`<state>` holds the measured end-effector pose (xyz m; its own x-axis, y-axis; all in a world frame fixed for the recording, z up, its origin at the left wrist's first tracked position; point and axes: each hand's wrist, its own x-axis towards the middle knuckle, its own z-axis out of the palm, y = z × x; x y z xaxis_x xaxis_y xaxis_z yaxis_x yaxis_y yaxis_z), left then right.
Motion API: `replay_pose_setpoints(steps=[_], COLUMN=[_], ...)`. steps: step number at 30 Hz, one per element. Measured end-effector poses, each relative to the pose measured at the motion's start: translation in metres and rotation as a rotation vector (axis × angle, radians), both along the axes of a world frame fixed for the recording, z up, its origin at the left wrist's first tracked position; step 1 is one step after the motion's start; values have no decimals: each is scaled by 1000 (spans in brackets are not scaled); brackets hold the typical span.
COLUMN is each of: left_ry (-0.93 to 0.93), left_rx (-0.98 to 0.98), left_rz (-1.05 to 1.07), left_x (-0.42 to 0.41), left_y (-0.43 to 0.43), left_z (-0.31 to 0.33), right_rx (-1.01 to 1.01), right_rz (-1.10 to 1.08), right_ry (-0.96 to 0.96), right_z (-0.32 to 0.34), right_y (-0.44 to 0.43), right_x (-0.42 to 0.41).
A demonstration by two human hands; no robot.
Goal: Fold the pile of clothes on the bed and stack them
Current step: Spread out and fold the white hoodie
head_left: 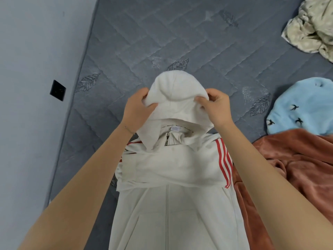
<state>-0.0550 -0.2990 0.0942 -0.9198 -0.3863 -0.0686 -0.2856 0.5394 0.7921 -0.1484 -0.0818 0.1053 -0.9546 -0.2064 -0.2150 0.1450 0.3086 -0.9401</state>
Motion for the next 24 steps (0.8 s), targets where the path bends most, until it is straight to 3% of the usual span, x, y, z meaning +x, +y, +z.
replay_pose_setpoints(steps=[5, 10, 14, 16, 19, 22, 24], left_ry=[36, 135, 99, 88, 106, -65, -204], left_rx=[62, -454, -543, -493, -376, -519, -606], left_rz=[-108, -609, -874, -804, -509, -474, -487], left_x=[55, 125, 170, 176, 172, 166, 166], left_y=[17, 24, 21, 29, 60, 89, 100], left_z=[-36, -91, -120, -118, -104, -114, -127], right_rx=[59, 255, 390, 421, 438, 543, 664], right_rz=[115, 383, 586, 512, 360, 385, 453], right_ry=[-51, -4, -131, -75, 110, 143, 59], right_z=[-35, -77, -91, -92, -95, -103, -113], right_y=[28, 77, 110, 115, 103, 80, 66], right_x=[41, 98, 134, 147, 170, 193, 205])
